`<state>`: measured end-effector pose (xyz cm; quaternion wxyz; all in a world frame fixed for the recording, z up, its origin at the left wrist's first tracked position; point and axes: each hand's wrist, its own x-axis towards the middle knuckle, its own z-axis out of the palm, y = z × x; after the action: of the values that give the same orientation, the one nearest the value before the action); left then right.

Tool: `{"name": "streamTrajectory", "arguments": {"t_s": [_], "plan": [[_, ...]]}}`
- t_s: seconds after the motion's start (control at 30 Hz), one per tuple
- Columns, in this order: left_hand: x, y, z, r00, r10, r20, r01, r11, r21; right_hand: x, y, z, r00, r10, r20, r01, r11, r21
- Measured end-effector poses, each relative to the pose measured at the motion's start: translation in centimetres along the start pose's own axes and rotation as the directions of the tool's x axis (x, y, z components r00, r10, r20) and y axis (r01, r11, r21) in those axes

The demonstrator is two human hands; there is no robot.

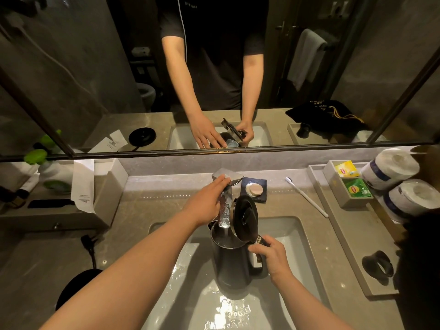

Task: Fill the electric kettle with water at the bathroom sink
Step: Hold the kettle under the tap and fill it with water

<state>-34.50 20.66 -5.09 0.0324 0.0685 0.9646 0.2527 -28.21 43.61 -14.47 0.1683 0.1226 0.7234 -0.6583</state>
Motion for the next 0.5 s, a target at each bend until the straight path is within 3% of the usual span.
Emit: {"name": "streamTrajectory", "arguments": {"t_s": [0.5], "plan": [[-0.06,0.15,-0.29,1.000,0.003,0.015,-0.002,1.000,-0.013,0.20,0.21,0.04,0.999,0.031,-0.010,-0.031,0.999,-0.010]]}}
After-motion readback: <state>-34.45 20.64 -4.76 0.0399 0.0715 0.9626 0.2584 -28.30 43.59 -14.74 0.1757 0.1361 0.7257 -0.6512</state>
